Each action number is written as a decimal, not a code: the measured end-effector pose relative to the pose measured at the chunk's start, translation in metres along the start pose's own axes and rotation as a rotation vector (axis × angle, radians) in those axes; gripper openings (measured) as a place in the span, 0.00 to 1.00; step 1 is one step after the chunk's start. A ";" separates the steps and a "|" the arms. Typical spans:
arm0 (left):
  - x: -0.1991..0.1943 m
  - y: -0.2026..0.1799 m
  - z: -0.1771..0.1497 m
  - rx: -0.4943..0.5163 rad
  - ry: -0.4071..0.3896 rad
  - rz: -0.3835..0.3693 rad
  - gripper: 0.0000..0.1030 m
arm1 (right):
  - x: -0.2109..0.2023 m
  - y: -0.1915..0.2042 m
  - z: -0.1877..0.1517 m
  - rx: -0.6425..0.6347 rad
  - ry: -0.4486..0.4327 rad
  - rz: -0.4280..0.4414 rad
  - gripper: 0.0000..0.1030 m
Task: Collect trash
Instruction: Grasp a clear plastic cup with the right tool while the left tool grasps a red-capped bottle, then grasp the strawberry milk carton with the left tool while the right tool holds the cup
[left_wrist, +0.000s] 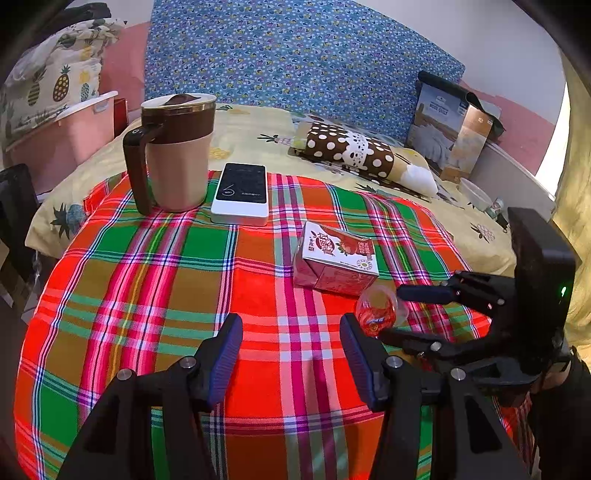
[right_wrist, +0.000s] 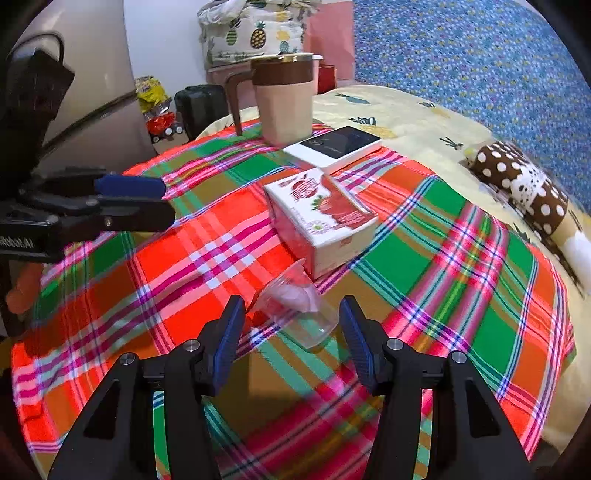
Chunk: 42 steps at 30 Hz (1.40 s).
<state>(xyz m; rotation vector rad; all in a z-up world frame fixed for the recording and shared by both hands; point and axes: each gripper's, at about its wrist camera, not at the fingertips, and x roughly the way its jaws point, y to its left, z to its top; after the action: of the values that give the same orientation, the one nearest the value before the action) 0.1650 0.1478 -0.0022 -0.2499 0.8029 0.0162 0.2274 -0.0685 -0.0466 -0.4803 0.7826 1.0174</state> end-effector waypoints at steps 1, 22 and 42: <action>0.000 0.000 0.000 0.000 0.002 -0.001 0.53 | 0.003 -0.001 0.001 0.021 0.008 -0.002 0.54; 0.056 -0.023 0.030 0.073 0.012 -0.012 0.53 | -0.055 -0.036 -0.047 0.321 -0.075 -0.092 0.52; 0.057 -0.095 0.037 0.302 -0.046 -0.177 0.63 | -0.100 -0.062 -0.092 0.466 -0.160 -0.172 0.52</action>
<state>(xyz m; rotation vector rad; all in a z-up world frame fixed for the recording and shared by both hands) 0.2411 0.0597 0.0028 -0.0338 0.7243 -0.2635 0.2203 -0.2160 -0.0284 -0.0618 0.7896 0.6752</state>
